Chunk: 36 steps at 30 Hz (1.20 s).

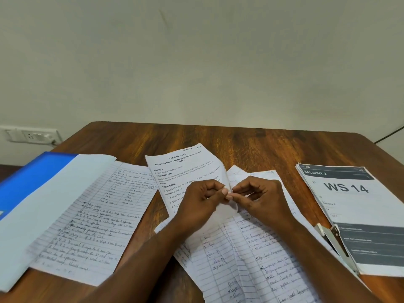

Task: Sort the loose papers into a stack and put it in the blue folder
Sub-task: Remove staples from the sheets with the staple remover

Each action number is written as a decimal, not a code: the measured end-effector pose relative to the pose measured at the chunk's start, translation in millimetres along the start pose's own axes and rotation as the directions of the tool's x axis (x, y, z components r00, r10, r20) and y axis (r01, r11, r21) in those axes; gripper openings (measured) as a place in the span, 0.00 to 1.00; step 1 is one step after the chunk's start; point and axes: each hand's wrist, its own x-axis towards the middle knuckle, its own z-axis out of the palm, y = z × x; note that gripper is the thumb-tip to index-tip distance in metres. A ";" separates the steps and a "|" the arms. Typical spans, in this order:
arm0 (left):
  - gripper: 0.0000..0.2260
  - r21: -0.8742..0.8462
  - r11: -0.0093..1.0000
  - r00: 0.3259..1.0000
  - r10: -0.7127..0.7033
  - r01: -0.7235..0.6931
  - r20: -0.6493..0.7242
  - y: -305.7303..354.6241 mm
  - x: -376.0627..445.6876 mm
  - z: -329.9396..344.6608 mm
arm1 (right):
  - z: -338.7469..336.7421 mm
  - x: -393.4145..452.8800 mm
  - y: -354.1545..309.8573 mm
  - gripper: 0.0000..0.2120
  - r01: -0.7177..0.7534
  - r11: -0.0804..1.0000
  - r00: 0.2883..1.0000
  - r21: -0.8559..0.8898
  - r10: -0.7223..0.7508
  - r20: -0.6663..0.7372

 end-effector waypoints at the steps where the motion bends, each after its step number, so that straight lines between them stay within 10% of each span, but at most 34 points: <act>1: 0.08 0.002 1.000 1.000 -0.005 0.005 -0.002 -0.3 -0.2 -0.3 | -0.1 -0.2 -0.3 0.12 -0.017 1.000 1.000 0.019 0.017 -0.004; 11: 0.08 0.025 1.000 1.000 0.010 -0.010 -0.009 1.2 -1.2 1.1 | 1.8 0.1 5.5 0.01 -0.101 0.994 0.994 0.049 0.103 -0.044; 25: 0.09 0.002 1.000 1.000 -0.015 0.015 -0.021 2.1 -1.4 0.1 | -2.1 1.6 2.0 0.06 0.118 0.990 0.993 -0.077 -0.115 0.034; 36: 0.08 0.017 1.000 1.000 0.008 -0.008 -0.007 0.1 -0.1 -0.2 | 0.1 -1.6 0.6 0.13 0.014 0.999 1.000 -0.044 -0.014 -0.001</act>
